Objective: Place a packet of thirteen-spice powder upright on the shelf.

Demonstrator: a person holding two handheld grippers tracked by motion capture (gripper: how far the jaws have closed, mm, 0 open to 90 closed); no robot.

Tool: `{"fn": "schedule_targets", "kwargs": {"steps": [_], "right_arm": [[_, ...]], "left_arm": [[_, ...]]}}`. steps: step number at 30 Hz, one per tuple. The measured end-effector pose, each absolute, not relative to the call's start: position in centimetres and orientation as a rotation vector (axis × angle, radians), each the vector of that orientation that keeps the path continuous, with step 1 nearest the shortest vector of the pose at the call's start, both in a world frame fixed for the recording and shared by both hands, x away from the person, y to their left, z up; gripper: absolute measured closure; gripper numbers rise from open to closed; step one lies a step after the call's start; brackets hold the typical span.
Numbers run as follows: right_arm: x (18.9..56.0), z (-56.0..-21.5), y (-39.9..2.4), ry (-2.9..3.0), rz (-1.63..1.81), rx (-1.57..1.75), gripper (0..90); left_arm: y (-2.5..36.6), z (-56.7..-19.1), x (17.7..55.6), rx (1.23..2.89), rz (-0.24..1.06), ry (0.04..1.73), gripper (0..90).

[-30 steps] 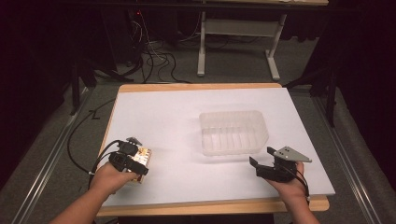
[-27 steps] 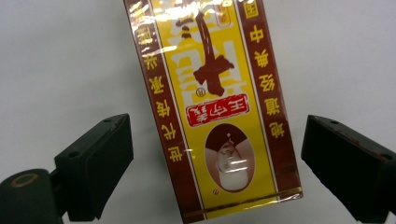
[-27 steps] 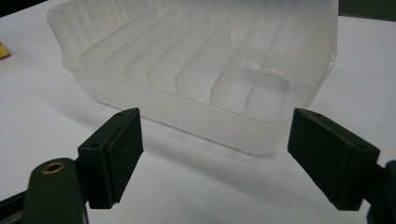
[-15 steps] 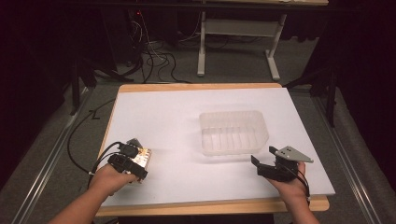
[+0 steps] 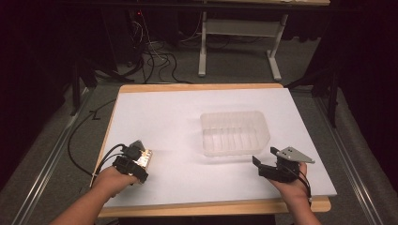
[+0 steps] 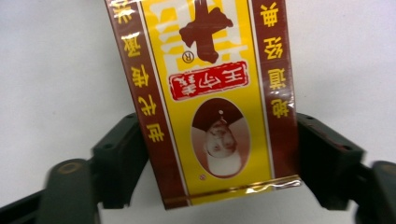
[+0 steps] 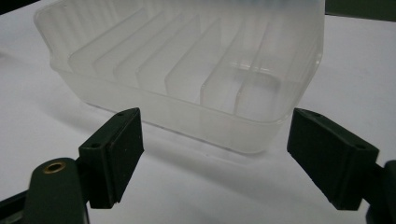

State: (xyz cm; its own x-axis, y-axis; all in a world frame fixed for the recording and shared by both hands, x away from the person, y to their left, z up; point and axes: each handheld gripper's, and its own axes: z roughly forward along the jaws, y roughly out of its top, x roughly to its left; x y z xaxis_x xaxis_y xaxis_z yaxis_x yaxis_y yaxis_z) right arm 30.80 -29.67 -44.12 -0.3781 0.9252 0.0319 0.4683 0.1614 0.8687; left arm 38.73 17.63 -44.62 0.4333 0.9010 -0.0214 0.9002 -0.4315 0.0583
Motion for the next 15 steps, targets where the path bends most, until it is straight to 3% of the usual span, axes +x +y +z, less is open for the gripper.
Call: {"fn": "schedule_targets", "kwargs": {"steps": [15], "right_arm": [[30.8, -44.1, -29.7, 1.913, 1.145, 1.323, 20.5]], "left_arm": [[18.0, -44.0, 37.3, 2.543, 0.109, 1.539, 31.8]]}}
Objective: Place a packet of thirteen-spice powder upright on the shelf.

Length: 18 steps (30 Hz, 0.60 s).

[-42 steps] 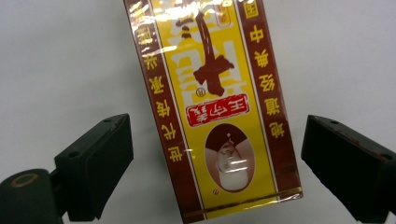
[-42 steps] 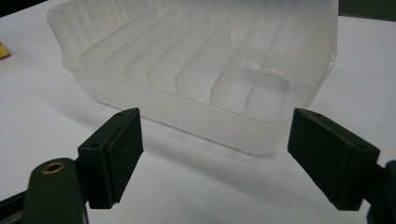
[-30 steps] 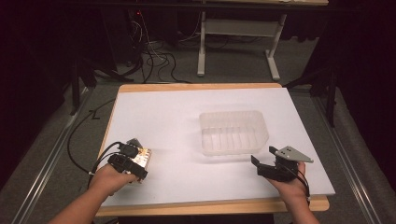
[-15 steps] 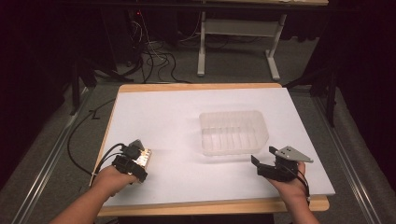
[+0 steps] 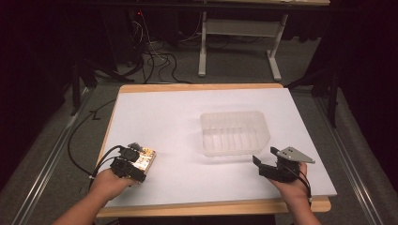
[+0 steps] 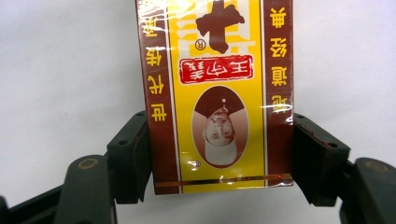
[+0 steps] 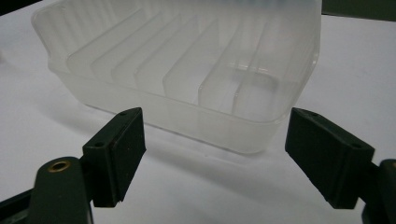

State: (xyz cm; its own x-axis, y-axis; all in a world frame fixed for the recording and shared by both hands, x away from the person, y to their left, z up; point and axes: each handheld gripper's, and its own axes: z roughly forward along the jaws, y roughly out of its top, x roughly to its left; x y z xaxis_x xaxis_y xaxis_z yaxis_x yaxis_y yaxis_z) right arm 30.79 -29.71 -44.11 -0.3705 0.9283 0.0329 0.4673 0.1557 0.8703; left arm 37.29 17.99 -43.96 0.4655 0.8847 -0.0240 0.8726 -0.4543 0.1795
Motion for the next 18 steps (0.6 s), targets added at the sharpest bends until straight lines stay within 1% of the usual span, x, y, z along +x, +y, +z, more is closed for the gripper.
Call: {"fn": "schedule_targets", "kwargs": {"steps": [6, 18], "right_arm": [[30.7, -44.1, -29.8, 1.906, 1.146, 1.327, 21.2], [30.8, -44.2, -29.8, 1.911, 1.142, 1.331, 22.2]], "left_arm": [[17.9, -43.4, 36.9, 2.5, 0.122, 1.493, 32.0], [17.7, -43.2, 35.8, 2.371, 0.203, 1.412, 32.2]]}}
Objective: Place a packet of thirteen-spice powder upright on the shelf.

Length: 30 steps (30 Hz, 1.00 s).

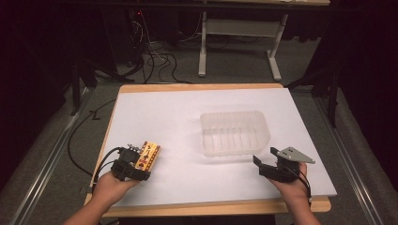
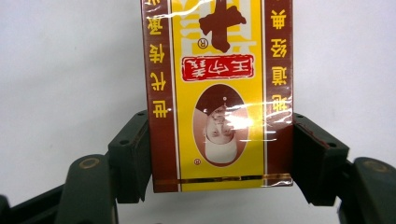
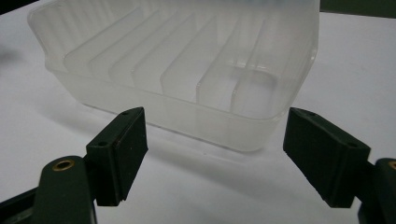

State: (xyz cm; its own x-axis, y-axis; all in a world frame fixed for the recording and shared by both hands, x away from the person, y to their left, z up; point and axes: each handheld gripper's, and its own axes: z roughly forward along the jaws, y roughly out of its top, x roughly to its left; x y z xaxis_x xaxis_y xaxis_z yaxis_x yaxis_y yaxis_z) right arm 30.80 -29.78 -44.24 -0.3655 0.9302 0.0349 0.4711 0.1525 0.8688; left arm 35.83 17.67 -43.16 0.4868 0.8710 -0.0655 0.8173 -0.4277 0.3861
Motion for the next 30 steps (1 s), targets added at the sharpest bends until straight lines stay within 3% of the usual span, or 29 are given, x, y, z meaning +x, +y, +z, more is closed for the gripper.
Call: {"fn": "schedule_targets", "kwargs": {"steps": [12, 30], "right_arm": [[30.7, -44.3, -29.8, 1.902, 1.145, 1.337, 23.1], [30.6, -44.3, -29.6, 1.902, 1.137, 1.329, 25.2]], "left_arm": [[16.6, -43.5, 35.2, 2.306, 0.329, 1.292, 32.2], [16.0, -43.6, 34.5, 2.085, 0.348, 1.19, 32.3]]}}
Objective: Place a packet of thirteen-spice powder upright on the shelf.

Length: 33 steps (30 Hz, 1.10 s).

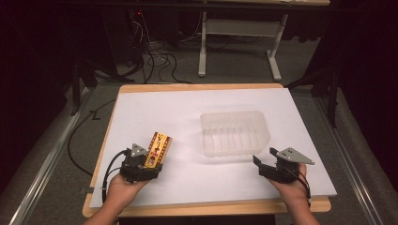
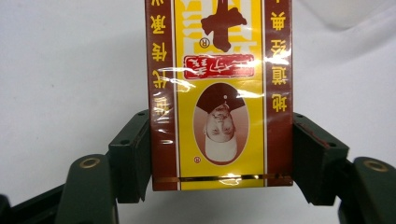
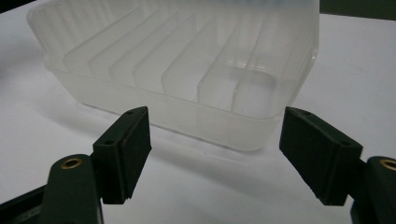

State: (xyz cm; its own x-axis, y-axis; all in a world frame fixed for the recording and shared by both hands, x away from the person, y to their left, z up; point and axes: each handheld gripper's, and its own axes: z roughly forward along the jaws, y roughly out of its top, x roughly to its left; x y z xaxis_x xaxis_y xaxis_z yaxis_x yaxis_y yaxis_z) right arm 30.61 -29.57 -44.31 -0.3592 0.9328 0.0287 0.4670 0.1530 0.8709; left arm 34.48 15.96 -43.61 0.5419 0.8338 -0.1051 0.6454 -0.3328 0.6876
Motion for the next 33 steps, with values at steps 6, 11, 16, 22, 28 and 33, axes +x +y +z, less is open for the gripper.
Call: {"fn": "schedule_targets", "kwargs": {"steps": [6, 11, 16, 22, 28, 33], "right_arm": [[30.5, -44.3, -29.5, 1.896, 1.141, 1.327, 25.1], [30.5, -44.3, -29.5, 1.896, 1.143, 1.325, 25.2], [30.5, -44.2, -29.5, 1.895, 1.143, 1.324, 25.2], [30.5, -44.2, -29.6, 1.894, 1.143, 1.323, 25.3], [30.5, -44.2, -29.6, 1.89, 1.147, 1.325, 25.3], [30.5, -44.2, -29.6, 1.889, 1.147, 1.32, 25.4]], "left_arm": [[15.5, -43.5, 33.7, 2.039, 0.446, 1.139, 32.3], [15.1, -43.0, 33.5, 1.993, 0.468, 1.113, 32.3], [14.2, -41.9, 33.5, 1.942, 0.507, 1.064, 32.3], [12.0, -41.2, 33.7, 1.914, 0.534, 0.979, 32.3], [9.9, -41.3, 33.2, 1.87, 0.508, 0.927, 32.3], [8.5, -41.3, 32.3, 1.815, 0.464, 0.886, 32.3]]}}
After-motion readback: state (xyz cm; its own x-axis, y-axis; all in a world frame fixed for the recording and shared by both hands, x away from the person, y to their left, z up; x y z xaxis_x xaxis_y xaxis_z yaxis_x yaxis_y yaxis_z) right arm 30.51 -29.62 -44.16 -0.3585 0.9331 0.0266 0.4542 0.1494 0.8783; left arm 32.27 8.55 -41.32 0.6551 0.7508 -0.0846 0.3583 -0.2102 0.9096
